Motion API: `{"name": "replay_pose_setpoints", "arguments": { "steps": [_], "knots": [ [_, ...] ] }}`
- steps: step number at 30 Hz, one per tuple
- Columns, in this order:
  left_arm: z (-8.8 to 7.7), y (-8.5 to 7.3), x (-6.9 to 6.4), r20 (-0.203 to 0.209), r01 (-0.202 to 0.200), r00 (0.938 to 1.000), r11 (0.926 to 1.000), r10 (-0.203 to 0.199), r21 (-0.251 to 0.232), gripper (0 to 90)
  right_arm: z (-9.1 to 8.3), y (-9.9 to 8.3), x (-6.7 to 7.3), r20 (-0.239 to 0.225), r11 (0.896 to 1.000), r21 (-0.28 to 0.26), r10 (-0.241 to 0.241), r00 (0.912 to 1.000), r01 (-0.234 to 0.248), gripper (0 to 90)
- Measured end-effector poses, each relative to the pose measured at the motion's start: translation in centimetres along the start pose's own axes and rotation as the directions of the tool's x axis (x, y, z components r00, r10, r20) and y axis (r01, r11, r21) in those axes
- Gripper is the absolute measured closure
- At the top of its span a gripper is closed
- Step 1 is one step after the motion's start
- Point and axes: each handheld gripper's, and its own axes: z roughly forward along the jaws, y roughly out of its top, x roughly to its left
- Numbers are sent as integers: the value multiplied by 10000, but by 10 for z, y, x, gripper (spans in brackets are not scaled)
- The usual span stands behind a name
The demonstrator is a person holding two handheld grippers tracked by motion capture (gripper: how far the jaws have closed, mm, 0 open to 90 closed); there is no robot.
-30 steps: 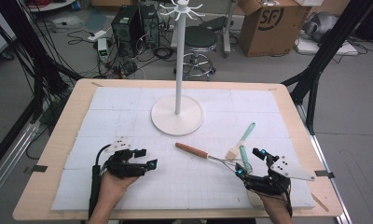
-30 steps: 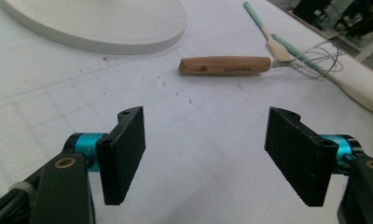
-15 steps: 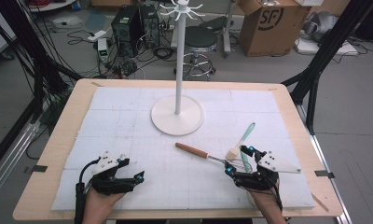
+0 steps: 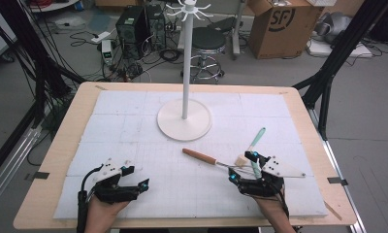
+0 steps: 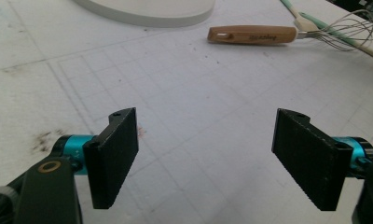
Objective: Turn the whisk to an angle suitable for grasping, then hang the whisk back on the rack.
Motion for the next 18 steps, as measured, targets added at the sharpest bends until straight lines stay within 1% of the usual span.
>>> {"name": "replay_pose_setpoints", "arguments": {
  "steps": [5,8,11,12,14,15,16,17,18],
  "knots": [
    [6,4,-6,140,-146,9998,9999,145,46,235,-5,-1,-2,62,10000,-50,86,9999,-85,147],
    [9,7,-7,412,-92,9991,9999,95,-67,235,-9,-1,-3,127,9998,-86,172,9998,-170,147],
    [8,13,-8,477,-70,9988,9999,77,-147,235,-8,0,-2,58,9997,-33,223,9997,-223,147],
    [8,15,-8,523,14,9986,9997,-1,-251,235,-8,0,-2,58,9997,-33,223,9997,-223,147],
    [7,17,-8,758,183,9970,9990,-152,-402,235,-3,2,-3,-217,9989,166,432,9988,-429,148],
    [7,18,-8,848,178,9963,9990,-141,-421,235,0,4,-3,-352,9980,319,561,9978,-550,148],
    [8,19,-8,906,129,9958,9993,-97,-348,235,4,6,-3,-408,9971,496,590,9974,-570,148],
    [9,19,-8,853,72,9963,9997,-51,-245,235,8,8,-3,-500,9966,640,558,9972,-526,148],
    [10,19,-7,849,38,9964,9998,-21,-203,235,12,10,-4,-601,9950,815,622,9963,-572,152]
  ]
}}
